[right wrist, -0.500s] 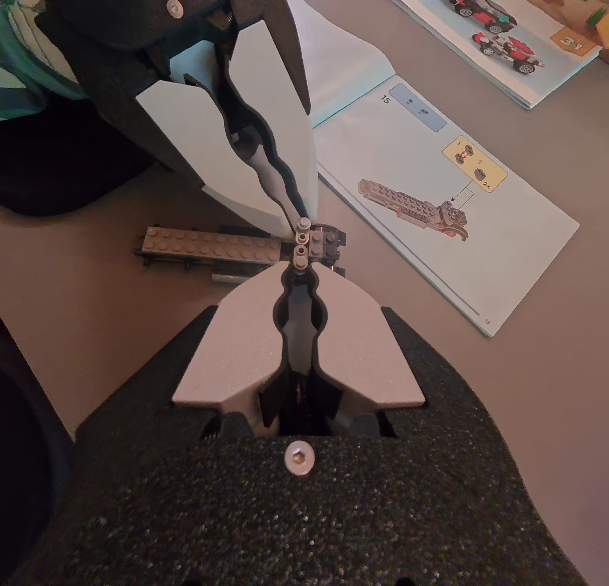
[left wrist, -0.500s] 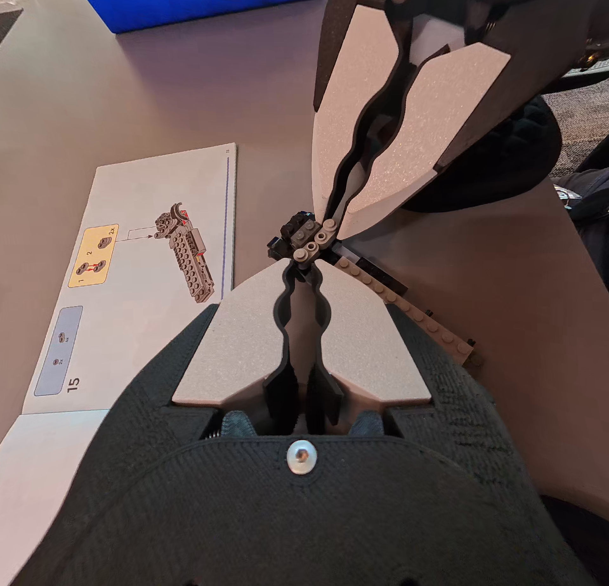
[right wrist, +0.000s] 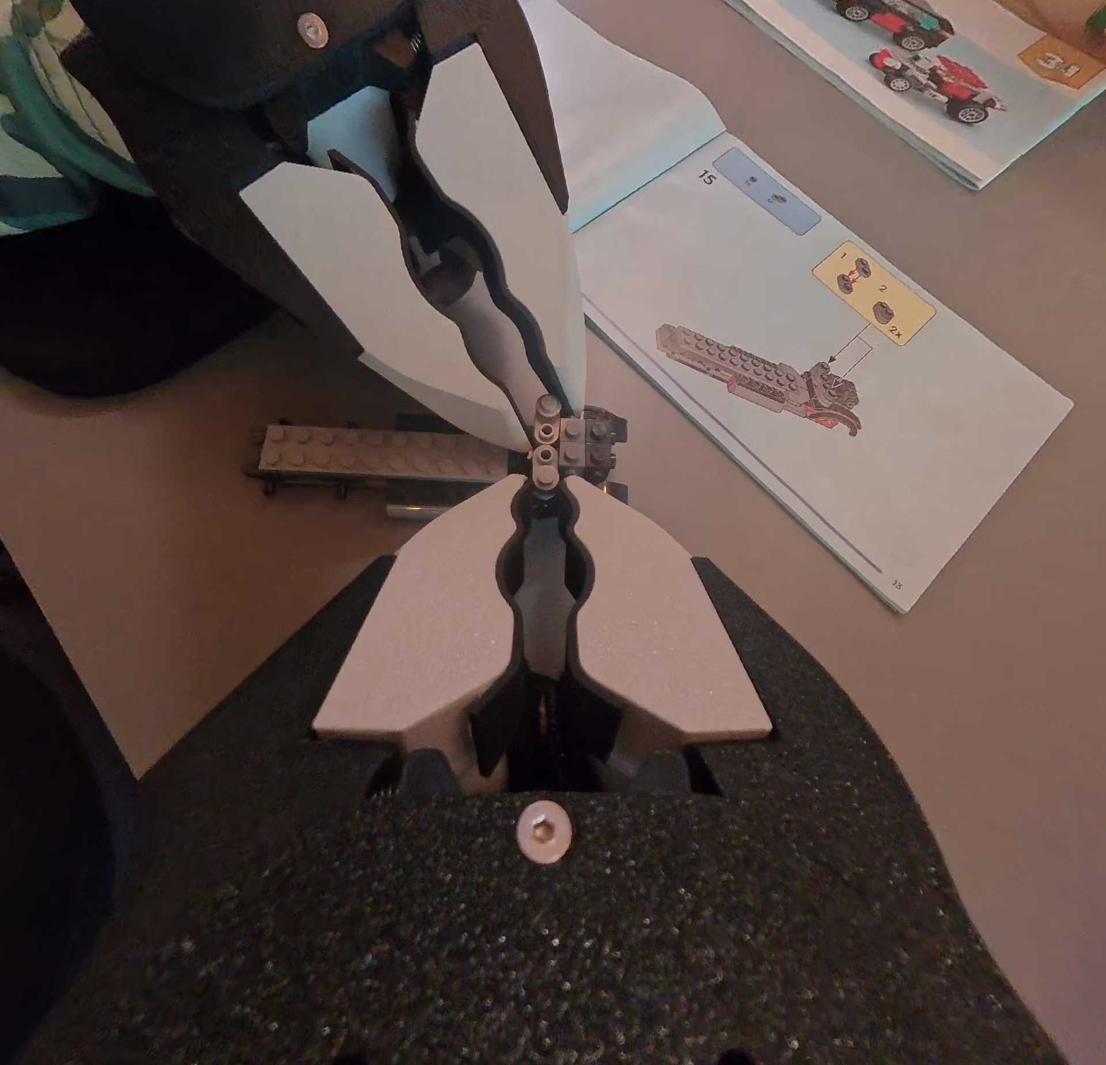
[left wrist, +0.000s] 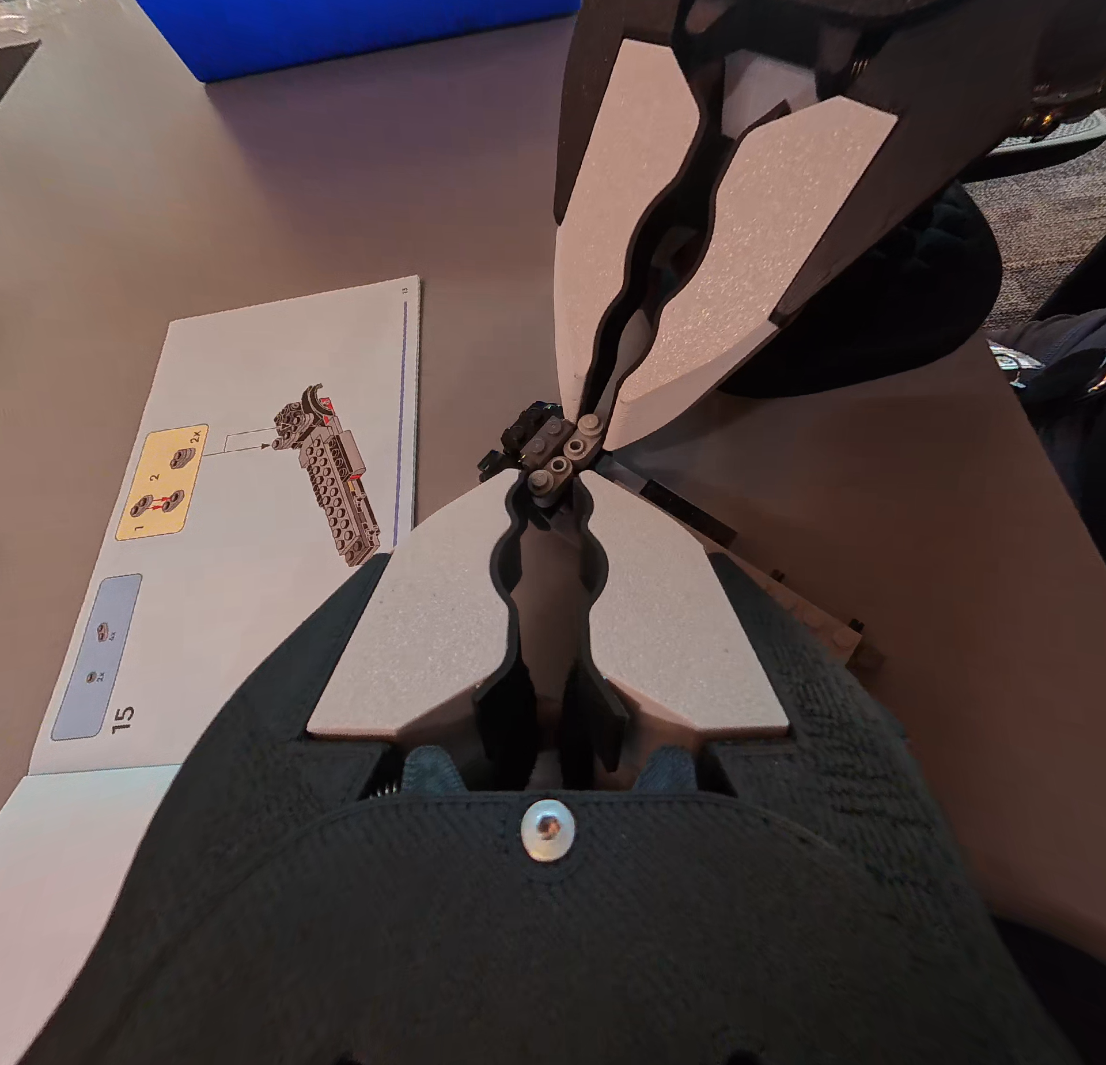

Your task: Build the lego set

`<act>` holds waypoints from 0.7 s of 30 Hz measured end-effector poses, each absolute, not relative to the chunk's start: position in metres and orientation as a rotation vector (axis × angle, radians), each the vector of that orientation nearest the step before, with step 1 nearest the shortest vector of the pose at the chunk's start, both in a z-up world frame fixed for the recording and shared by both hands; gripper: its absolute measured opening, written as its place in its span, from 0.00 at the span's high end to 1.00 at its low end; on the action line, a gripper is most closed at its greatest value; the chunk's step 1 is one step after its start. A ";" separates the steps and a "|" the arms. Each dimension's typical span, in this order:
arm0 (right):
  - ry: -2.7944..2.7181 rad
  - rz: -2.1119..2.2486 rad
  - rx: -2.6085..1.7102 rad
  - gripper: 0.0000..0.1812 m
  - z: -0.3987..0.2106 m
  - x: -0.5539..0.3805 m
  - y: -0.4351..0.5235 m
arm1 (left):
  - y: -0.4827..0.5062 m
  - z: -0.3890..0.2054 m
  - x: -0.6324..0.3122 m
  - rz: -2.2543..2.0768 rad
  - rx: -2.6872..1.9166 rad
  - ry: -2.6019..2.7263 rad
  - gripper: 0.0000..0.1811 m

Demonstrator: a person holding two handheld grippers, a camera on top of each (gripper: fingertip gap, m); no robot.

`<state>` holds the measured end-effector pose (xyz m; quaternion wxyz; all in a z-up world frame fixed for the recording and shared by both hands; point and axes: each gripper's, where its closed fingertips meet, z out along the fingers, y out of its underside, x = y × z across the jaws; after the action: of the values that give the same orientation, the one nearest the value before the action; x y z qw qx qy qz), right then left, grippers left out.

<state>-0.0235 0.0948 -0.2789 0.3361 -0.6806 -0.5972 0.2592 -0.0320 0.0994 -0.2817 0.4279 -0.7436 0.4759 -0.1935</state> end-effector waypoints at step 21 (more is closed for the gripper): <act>-1.498 0.650 -1.822 0.96 -0.279 -0.023 0.095 | 0.099 -0.282 -0.032 -0.559 -1.946 1.098 0.93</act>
<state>-0.0233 0.0947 -0.2793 0.3405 -0.7003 -0.5756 0.2497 -0.0317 0.0992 -0.2823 0.4069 -0.7717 0.4355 -0.2217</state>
